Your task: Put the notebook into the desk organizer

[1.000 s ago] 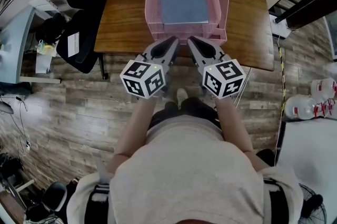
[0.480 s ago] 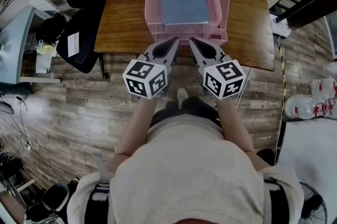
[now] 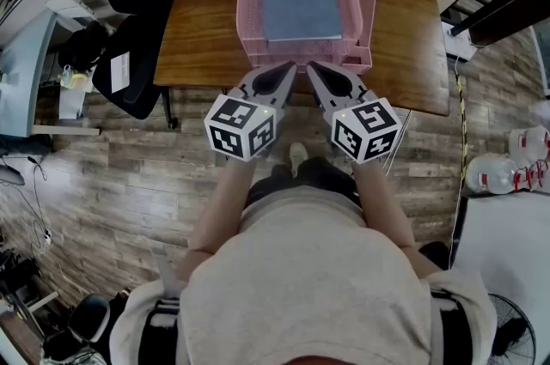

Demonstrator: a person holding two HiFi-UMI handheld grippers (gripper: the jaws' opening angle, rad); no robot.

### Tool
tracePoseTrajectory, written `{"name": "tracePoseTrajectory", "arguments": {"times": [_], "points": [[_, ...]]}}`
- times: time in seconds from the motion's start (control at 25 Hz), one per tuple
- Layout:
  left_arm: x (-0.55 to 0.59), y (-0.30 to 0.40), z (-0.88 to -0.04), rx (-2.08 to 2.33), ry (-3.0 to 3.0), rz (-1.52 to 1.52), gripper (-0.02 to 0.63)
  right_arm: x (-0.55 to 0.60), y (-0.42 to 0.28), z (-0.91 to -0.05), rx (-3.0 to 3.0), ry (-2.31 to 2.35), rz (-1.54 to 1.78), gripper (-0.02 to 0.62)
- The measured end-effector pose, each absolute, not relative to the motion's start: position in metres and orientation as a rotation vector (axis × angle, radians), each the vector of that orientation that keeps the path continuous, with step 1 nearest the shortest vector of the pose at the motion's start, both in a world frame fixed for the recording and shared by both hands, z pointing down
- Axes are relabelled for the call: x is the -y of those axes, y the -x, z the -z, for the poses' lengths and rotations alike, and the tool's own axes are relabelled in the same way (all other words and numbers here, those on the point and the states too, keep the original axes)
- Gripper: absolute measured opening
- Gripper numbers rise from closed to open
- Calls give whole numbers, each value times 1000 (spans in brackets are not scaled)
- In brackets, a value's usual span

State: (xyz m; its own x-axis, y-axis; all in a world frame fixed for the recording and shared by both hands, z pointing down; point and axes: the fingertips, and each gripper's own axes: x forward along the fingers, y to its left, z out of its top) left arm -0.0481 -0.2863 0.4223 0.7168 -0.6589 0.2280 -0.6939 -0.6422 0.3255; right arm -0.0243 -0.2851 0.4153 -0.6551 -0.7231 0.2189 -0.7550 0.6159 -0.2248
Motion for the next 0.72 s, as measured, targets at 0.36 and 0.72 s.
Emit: {"name": "tracePoseTrajectory", "arguments": {"times": [0.36, 0.72], "points": [[284, 45, -423, 1033, -2534, -133, 12, 285, 24, -419, 2711, -1255, -449, 9], [286, 48, -424, 1042, -2517, -104, 12, 287, 23, -423, 2695, -1255, -436, 9]]}}
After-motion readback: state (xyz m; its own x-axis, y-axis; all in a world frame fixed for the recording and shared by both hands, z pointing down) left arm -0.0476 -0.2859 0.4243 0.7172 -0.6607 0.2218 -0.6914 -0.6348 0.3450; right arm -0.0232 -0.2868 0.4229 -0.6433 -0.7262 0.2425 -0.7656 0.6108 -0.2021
